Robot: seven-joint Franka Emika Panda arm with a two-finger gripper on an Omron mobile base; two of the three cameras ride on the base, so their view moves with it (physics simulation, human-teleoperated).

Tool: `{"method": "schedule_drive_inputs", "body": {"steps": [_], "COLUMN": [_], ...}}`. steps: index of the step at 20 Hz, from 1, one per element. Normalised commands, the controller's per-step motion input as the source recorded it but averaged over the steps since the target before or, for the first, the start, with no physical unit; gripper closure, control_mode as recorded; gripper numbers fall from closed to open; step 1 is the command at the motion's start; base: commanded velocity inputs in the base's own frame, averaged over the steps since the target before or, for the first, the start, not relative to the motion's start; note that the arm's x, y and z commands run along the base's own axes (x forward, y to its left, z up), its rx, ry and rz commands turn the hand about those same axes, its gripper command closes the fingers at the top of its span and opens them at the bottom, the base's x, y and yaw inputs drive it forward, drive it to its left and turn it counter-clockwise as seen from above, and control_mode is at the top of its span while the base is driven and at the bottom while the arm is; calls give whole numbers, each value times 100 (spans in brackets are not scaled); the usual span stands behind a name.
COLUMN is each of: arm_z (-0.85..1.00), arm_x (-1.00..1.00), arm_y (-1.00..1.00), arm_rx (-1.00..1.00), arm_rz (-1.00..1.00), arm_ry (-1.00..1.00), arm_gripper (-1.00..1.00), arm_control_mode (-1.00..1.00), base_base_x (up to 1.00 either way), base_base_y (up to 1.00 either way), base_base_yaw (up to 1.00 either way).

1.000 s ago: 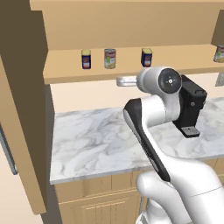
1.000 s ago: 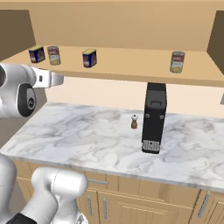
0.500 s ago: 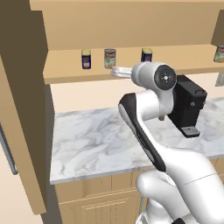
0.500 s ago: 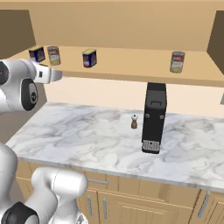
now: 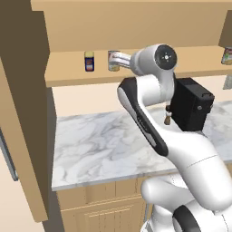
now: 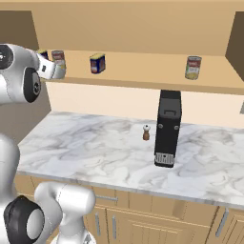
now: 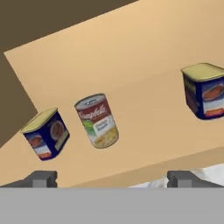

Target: Stack two cans on top of the other two cans in the cabinet.

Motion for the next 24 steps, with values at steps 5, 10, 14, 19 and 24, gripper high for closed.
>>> {"method": "schedule_drive_inputs", "body": {"steps": [5, 10, 14, 19, 24], "arm_z": [0, 0, -1, -4, -12], "arm_x": [33, 23, 17, 17, 12], "arm_y": [0, 0, 2, 10, 14], "arm_rx": [-1, -6, -6, -5, -8], "arm_rz": [0, 1, 3, 5, 6], "arm_ry": [7, 18, 18, 6, 0], "arm_gripper": [-100, -100, -100, -100, -100], "arm_control_mode": [-100, -100, -100, -100, -100], "base_base_x": [0, 0, 0, 0, 0], "base_base_y": [0, 0, 0, 0, 0], "base_base_yaw": [0, 0, 0, 0, 0]}}
